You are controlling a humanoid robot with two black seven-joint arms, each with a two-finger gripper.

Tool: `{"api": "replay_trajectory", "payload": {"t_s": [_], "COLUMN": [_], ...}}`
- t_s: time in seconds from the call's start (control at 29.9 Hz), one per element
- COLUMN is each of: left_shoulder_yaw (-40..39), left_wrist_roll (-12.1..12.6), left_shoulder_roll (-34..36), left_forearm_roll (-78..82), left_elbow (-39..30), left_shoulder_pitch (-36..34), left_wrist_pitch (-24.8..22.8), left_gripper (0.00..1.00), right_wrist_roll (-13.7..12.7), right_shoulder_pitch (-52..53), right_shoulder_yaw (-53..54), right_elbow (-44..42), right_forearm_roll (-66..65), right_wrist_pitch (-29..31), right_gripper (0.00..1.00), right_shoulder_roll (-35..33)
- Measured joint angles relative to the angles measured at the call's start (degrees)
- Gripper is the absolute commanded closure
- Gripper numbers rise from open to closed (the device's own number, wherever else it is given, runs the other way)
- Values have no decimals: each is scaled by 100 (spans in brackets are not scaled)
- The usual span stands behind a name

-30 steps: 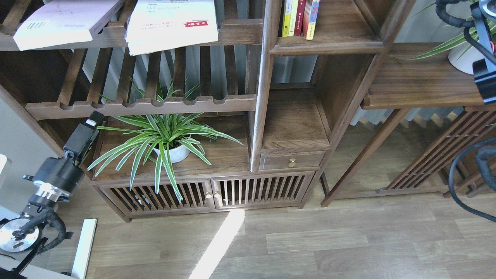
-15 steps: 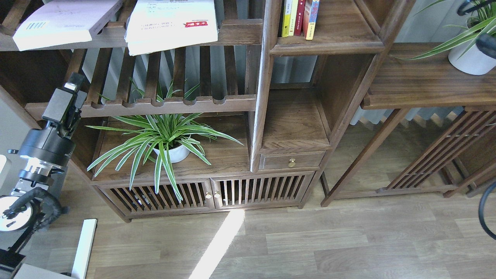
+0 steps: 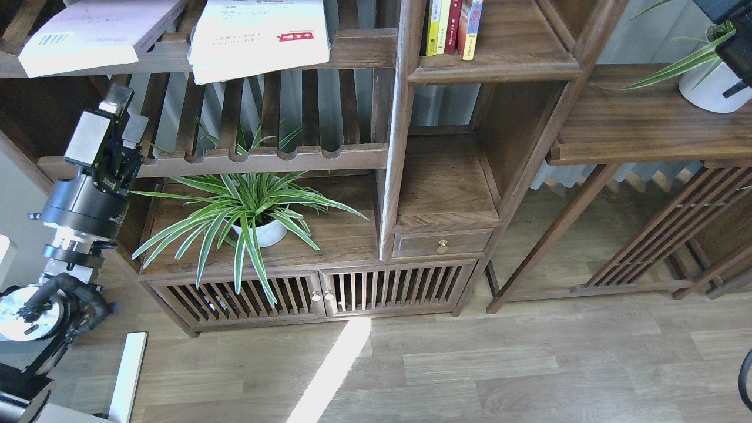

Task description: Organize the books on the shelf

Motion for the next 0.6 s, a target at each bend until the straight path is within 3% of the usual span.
{"api": "replay_trajectory", "payload": {"t_s": [0.27,0.6], "left_shoulder_yaw": [-43,-130], "left_wrist_roll": [-14,-22], "left_shoulder_roll": [-2,-10], "left_forearm_roll": [-534,-670], "left_elbow": [-557,-751], "left_shoulder_pitch": [20,-46], "left_wrist_pitch": [0,0], "left_gripper": [2,3], "right_wrist_roll": [0,0], "right_shoulder_pitch": [-181,-890], "right_shoulder_yaw": [153,259], "right_elbow": [0,0], "right_forearm_roll": [-4,-10], "right_wrist_pitch": [0,0], "right_gripper": [25,25], "right_shoulder_roll": [599,988]}}
